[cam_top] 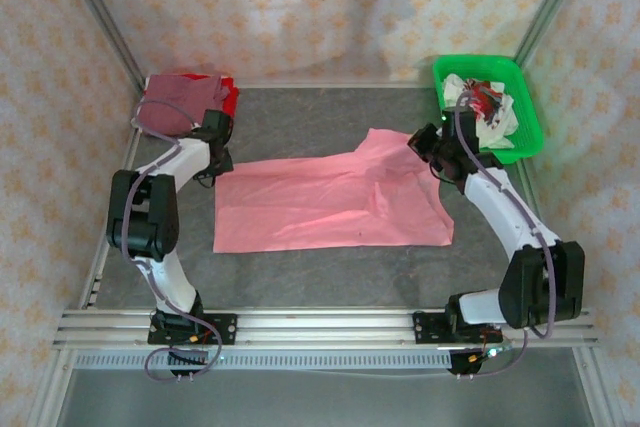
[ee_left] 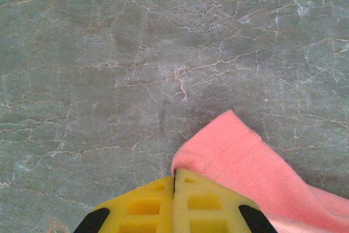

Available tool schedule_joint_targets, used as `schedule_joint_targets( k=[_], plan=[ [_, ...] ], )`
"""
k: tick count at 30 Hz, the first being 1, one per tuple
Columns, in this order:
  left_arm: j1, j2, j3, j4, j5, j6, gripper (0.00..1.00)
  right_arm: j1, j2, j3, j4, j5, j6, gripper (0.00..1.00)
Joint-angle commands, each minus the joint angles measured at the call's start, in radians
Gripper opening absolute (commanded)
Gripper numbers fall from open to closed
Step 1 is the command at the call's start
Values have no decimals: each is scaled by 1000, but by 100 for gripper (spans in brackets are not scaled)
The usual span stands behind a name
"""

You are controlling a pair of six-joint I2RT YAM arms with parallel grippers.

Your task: Fold and stack the t-shirts

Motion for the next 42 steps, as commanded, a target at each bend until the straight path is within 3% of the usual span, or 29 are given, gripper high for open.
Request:
schedule_joint_targets(
  k=[1,34,39,42],
  plan=[
    [-4,-34,-22,-6,-51,11,0,-7,-39,-27,-21,53,-36,0],
    [-79,-69,-99,-106,-108,-19,0,-35,-104,-157,-35,67,-92,0],
    [-89,-147,-168,-82,-89,-50,25,-35,-151,-196,-53,58,-106,0],
    [-118,-208,-236,-67,-51,-77,26,-34,-222,-253,-84,70,-111,3]
  ],
)
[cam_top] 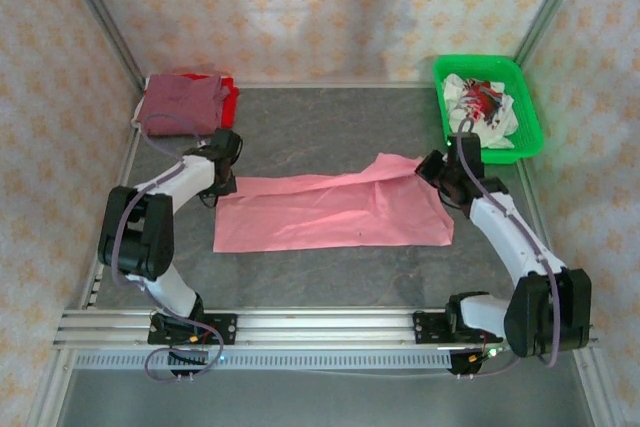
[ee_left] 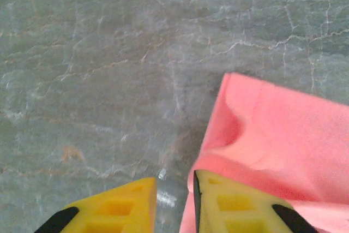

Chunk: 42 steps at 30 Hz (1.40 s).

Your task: Fold and stack the t-shirts

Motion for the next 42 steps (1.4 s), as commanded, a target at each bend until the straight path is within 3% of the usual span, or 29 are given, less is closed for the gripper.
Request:
schedule_joint_targets(
  k=[1,2,7,11,15,19,30,42],
  plan=[
    [-39,-79,-71,-8,14,-53,26,-8,-83,-66,-46,20,-24,15],
    [-51,-103,-99,-8,30,-67,27,-8,-105,-90,-63,23,-23,22],
    [-72,-209,-191,-1,63,-107,30,-8,-212,-170,-122,34,-13,26],
    [-75,-206,-134,2,121,-68,39,-8,-197,-146,-83,16,-54,29],
    [-120,-113,-3,-46,126,-29,40,36,-29,-16,-49,-103,-92,28],
    [-178,-74,54,-40,94,-30,40,143,198,168,-135,-65,-171,32],
    [-245,-37,78,-47,92,-39,40,219,632,546,-344,74,-308,42],
    [-244,-11,31,-20,81,-54,40,268,820,697,-416,183,-356,42]
  ],
)
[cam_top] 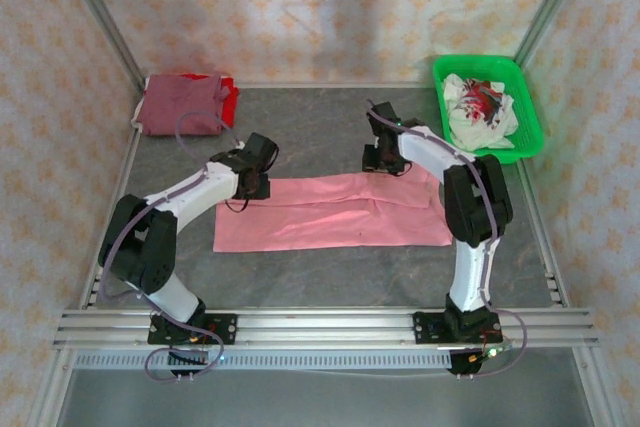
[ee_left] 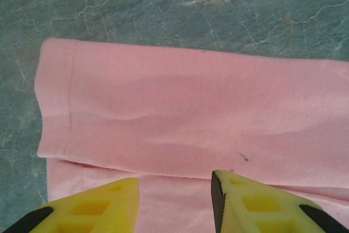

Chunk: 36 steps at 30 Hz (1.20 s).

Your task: Fold and stack the t-shirts

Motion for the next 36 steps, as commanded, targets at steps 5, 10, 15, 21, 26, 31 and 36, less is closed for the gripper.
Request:
schedule_joint_targets(
  k=[5,10,15,21,26,31,36],
  plan=[
    [-1,14,-33,12,-35,-8,39,6,36,34,-45,61,-20,34],
    [-2,14,-44,19,-40,-11,39,16,34,41,-53,72,-14,17],
    [-1,19,-48,25,-49,-13,39,30,22,44,-55,65,-10,10],
    [-1,20,-58,35,-54,-17,39,40,-7,23,-50,80,29,0],
    [-1,11,-63,35,-70,-19,38,48,-67,-27,-35,90,76,0],
    [-1,-8,-74,39,-82,-20,38,61,-171,-144,33,113,164,0],
    [-1,0,-80,47,-81,-21,38,77,-250,-242,85,117,217,0]
  ],
)
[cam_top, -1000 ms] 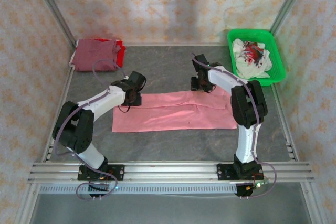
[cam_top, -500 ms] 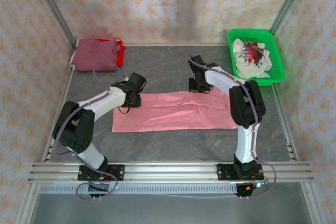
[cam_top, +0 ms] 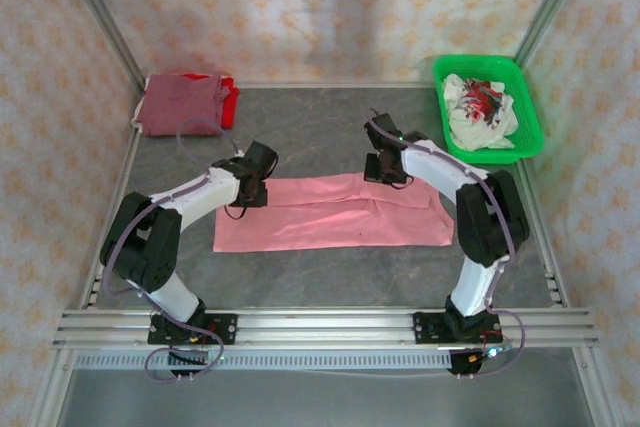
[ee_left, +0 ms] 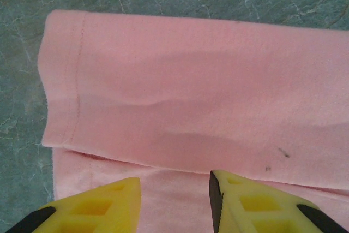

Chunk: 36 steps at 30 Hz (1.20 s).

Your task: Fold and stack the t-shirts

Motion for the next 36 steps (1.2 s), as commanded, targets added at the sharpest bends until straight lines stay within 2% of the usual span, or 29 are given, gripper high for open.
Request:
schedule_joint_targets(
  k=[1,3,5,8,17,20,25,27,36],
  plan=[
    [-1,-2,-12,12,-37,-18,38,11,-58,-59,59,28,68,0],
    [-1,4,-12,18,-32,-18,38,11,-52,-59,63,41,76,2],
    [-1,13,-6,25,-26,-18,38,11,-15,-14,32,53,64,17],
    [-1,23,11,16,-17,-18,38,11,54,56,5,71,56,28],
    [-3,-37,-17,4,-43,-15,38,26,249,268,-129,179,44,35],
    [-2,-39,-27,7,-48,-17,38,29,287,308,-158,178,43,25],
    [-3,-38,-36,12,-45,-20,38,32,253,286,-159,192,49,3],
    [-3,-35,-33,12,-46,-18,38,33,222,265,-155,201,55,0],
    [-3,-39,-18,17,-41,-15,38,55,92,159,-114,175,85,0]
  ],
)
